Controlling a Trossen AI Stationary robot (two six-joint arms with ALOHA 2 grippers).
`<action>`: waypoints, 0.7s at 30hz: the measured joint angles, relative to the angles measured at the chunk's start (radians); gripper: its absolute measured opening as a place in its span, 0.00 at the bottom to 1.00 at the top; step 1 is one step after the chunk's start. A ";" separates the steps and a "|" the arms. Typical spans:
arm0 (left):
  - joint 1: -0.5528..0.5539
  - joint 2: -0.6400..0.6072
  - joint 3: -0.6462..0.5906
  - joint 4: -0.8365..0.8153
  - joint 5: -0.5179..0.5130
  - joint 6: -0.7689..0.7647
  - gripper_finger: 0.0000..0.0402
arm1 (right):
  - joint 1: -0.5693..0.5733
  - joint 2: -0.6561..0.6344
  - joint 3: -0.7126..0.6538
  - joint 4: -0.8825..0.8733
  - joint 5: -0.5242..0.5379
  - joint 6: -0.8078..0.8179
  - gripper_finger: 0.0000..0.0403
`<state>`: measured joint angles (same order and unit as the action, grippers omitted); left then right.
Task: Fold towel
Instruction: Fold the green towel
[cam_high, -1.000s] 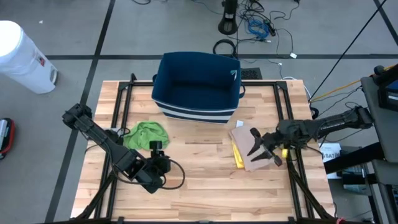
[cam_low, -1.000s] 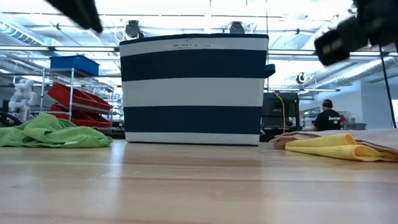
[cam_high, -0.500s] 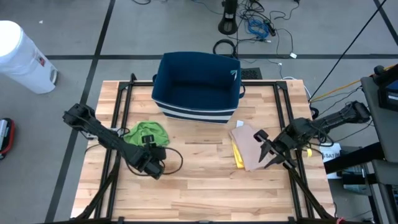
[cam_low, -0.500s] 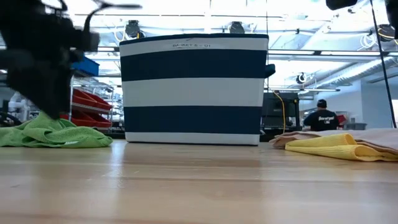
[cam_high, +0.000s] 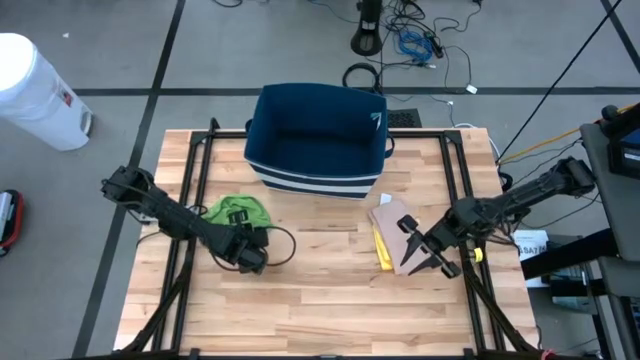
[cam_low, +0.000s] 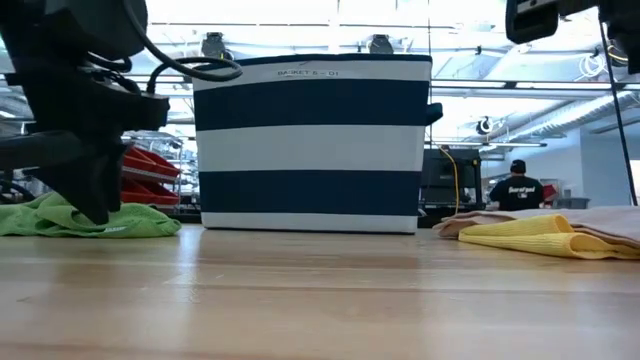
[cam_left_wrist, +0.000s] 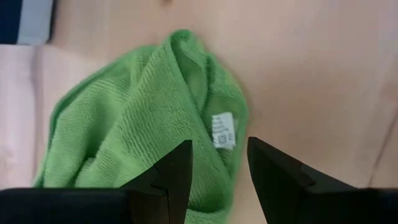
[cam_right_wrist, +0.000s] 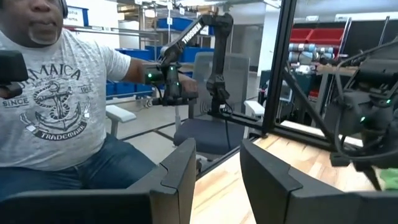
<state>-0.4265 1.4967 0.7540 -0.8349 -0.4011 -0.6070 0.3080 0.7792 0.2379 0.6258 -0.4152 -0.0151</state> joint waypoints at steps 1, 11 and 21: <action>0.005 0.000 0.000 0.003 -0.002 0.011 0.40 | 0.000 0.010 0.000 0.001 0.000 0.000 0.28; 0.103 0.000 0.000 0.098 -0.019 0.127 0.39 | 0.002 0.140 0.000 0.090 0.054 0.003 0.28; 0.232 0.000 0.000 0.140 0.068 0.230 0.25 | 0.002 0.251 0.000 0.173 0.052 0.038 0.28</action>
<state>-0.1945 1.4967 0.7537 -0.6953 -0.3332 -0.3774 0.3096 1.0305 0.2380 0.7984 -0.3632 0.0226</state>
